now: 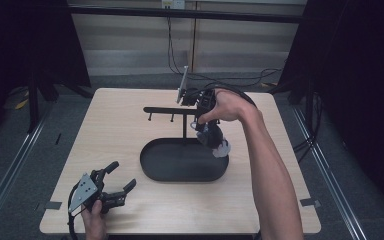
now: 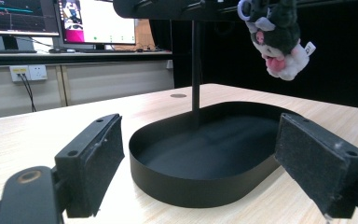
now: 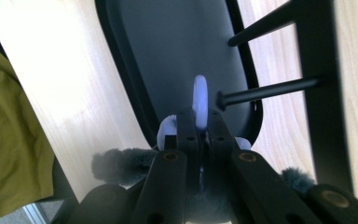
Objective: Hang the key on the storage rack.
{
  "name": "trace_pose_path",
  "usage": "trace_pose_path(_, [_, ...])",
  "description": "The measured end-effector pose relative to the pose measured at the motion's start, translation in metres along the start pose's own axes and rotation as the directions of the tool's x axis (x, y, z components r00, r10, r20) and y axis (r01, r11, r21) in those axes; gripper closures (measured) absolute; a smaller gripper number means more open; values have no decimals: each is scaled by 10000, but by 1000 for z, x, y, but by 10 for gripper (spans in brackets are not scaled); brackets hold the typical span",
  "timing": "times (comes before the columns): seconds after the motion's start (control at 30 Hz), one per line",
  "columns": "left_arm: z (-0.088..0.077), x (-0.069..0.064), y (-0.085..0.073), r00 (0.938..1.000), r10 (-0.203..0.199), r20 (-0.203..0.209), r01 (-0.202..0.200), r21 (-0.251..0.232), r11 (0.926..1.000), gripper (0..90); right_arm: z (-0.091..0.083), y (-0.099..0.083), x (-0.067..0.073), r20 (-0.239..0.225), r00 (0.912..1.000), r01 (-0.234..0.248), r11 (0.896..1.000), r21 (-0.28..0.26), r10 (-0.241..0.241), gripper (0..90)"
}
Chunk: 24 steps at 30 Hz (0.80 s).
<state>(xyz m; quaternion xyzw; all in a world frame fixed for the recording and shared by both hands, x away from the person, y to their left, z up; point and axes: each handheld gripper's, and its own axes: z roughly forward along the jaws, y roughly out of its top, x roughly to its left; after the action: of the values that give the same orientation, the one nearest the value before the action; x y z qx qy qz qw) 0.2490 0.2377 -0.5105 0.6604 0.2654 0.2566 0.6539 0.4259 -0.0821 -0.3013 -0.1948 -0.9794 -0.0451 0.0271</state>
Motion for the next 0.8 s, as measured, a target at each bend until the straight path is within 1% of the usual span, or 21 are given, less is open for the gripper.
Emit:
trace_pose_path(0.07, [0, 0, 0, 10000, 6, 0, -6, 6, 10000, 151, 0, 0, -1, -28, 10000, -71, 10000, -26, 71, 871])
trace_pose_path(0.13, [0, 0, 0, 10000, 6, 3, -6, 5, 10000, 151, -1, 0, -3, 224, 9997, -143, 9999, 93, 141, 871])
trace_pose_path(0.17, [0, 0, 0, 10000, 6, 4, -6, 4, 10000, 152, -2, 0, -4, 257, 9996, -96, 9999, 55, 94, 871])
trace_pose_path(0.23, [0, 0, 0, 10000, 1, 2, -1, 2, 10000, 152, -2, 0, -5, 246, 9996, -139, 9999, -43, 140, 871])
trace_pose_path(0.33, [0, 0, 0, 10000, 2, 3, -2, 10, 10000, 152, -1, -1, -9, 247, 9993, -265, 9996, 83, 263, 871])
trace_pose_path(0.43, [0, 0, 0, 10000, 0, 0, 0, 4, 10000, 151, 2, 1, -11, 288, 9994, -204, 9997, 95, 201, 870])
trace_pose_path(0.5, [0, 0, 0, 10000, -1, 0, 1, 2, 10000, 152, 3, 2, -13, 230, 9996, -172, 9998, 116, 170, 870])
trace_pose_path(0.63, [0, 0, 0, 10000, 0, 3, 0, 3, 10000, 152, 4, 4, -17, 179, 9995, -266, 9996, 123, 264, 869])
trace_pose_path(0.7, [0, 0, 0, 10000, 1, 0, -1, 3, 10000, 152, 5, 4, -18, 156, 9998, -118, 9998, 161, 116, 869])
trace_pose_path(0.73, [0, 0, 0, 10000, 2, 0, -2, 2, 10000, 152, 5, 4, -19, 244, 9994, -231, 9997, 92, 228, 868])
trace_pose_path(0.77, [0, 0, 0, 10000, 6, 0, -6, 4, 10000, 152, 5, 4, -21, 244, 9994, -242, 9996, 146, 238, 869])
trace_pose_path(0.8, [0, 0, 0, 10000, 1, 0, -1, 2, 10000, 152, 6, 3, -22, 255, 9994, -253, 9997, 37, 252, 868])
